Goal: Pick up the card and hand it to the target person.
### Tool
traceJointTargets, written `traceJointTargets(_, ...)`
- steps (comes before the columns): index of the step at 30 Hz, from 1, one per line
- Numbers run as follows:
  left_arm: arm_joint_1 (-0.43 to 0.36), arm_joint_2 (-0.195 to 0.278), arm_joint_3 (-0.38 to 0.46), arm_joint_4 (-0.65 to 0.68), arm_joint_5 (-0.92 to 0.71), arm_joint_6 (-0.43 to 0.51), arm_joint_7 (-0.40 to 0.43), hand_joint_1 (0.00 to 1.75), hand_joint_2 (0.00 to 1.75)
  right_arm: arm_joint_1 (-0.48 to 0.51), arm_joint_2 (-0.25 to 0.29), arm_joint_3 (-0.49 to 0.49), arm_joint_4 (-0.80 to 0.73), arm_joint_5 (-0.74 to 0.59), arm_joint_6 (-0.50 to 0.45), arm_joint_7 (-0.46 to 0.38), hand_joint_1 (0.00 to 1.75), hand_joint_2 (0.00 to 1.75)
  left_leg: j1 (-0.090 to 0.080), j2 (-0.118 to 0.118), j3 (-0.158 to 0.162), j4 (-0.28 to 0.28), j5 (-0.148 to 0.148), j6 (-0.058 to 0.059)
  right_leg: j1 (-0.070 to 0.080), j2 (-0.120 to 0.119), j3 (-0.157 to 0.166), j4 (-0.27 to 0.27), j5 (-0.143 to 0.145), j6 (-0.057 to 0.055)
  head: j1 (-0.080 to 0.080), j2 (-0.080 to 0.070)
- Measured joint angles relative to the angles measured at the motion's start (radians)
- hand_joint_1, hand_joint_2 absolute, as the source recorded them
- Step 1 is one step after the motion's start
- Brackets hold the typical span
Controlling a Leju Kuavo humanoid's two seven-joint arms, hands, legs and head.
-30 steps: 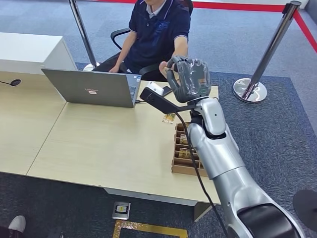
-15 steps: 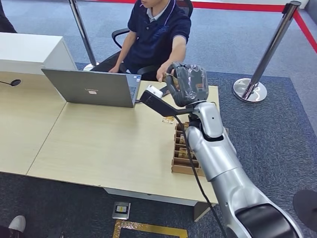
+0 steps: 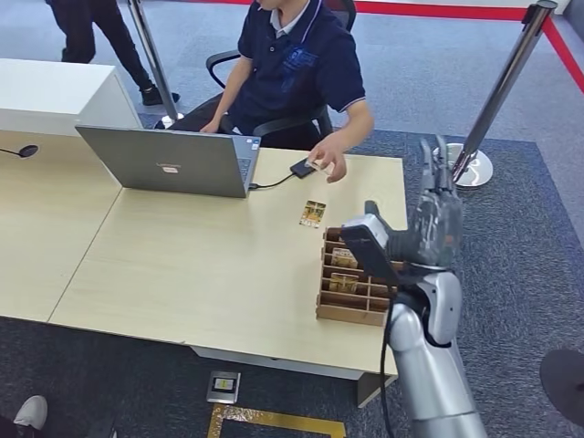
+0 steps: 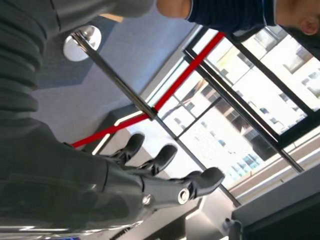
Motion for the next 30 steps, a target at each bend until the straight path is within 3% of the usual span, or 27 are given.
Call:
traceJointTargets(6, 0.003, -0.016, 0.018, -0.002, 0.015, 0.011, 0.015, 0.0, 0.0, 0.239, 0.063, -0.112, -0.179, -0.048, 0.044, 0.04, 0.0, 1.75, -0.001, 0.001, -0.001, 0.001, -0.004, 0.0, -0.001, 0.001, -0.002, 0.002, -0.003, 0.0, 0.0, 0.0)
traceJointTargets(8, 0.004, -0.022, 0.023, -0.002, 0.019, 0.015, 0.02, 0.0, 0.0, 0.264, 0.1, -0.182, -0.183, -0.095, 0.1, 0.018, 0.0, 1.75, -0.001, 0.002, -0.001, 0.001, -0.004, 0.0, -0.001, 0.002, -0.003, 0.002, -0.003, 0.0, 0.0, 0.0)
traceJointTargets(12, 0.003, -0.037, 0.031, -0.002, 0.027, 0.025, 0.025, 0.0, 0.0, 0.257, 0.219, -0.434, -0.1, -0.13, 0.257, -0.047, 0.0, 1.75, -0.001, 0.005, 0.0, 0.0, -0.003, 0.0, -0.001, 0.004, -0.003, 0.002, -0.002, 0.0, 0.0, 0.0)
traceJointTargets(14, 0.003, -0.043, 0.036, -0.002, 0.03, 0.029, 0.029, 0.0, 0.0, 0.237, 0.238, -0.544, -0.008, -0.148, 0.299, -0.061, 0.0, 1.75, -0.001, 0.005, 0.001, 0.0, -0.003, 0.0, -0.001, 0.004, -0.002, 0.001, -0.002, 0.0, 0.0, 0.0)
traceJointTargets(17, 0.003, -0.051, 0.053, -0.003, 0.047, 0.037, 0.032, 0.0, 0.0, 0.109, 0.228, -0.78, 0.324, -0.197, 0.343, -0.123, 0.0, 1.75, 0.0, 0.006, 0.003, -0.002, -0.002, 0.0, 0.0, 0.005, 0.001, -0.002, 0.0, 0.0, 0.0, 0.0)
traceJointTargets(20, 0.002, -0.06, 0.07, -0.003, 0.068, 0.056, 0.024, 0.0, 0.0, -0.13, 0.115, -1.073, 0.925, -0.255, 0.266, -0.286, 0.0, 1.75, 0.001, 0.008, 0.006, -0.004, -0.001, 0.001, 0.001, 0.006, 0.005, -0.006, 0.002, 0.001, 0.0, 0.0)
traceJointTargets(22, 0.001, -0.062, 0.074, -0.003, 0.075, 0.065, 0.018, 0.0, 0.0, -0.223, 0.039, -1.19, 1.215, -0.319, 0.223, -0.353, 0.0, 1.75, 0.001, 0.007, 0.007, -0.005, -0.001, 0.001, 0.002, 0.006, 0.007, -0.009, 0.003, 0.001, 0.0, 0.0)
traceJointTargets(25, -0.001, -0.06, 0.075, -0.002, 0.079, 0.071, 0.016, 0.0, 0.0, -0.249, -0.005, -1.223, 1.394, -0.302, 0.15, -0.263, 0.0, 1.75, 0.0, 0.005, 0.006, -0.003, -0.001, 0.002, 0.001, 0.004, 0.006, -0.007, 0.003, 0.002, 0.0, 0.0)
traceJointTargets(30, 0.0, -0.059, 0.075, -0.001, 0.08, 0.064, 0.01, 0.0, 0.0, -0.25, 0.024, -1.149, 1.487, -0.176, 0.173, 0.047, 0.0, 1.75, -0.001, 0.01, 0.004, -0.001, -0.002, 0.002, -0.001, 0.009, 0.002, -0.003, 0.002, 0.002, 0.0, 0.0)
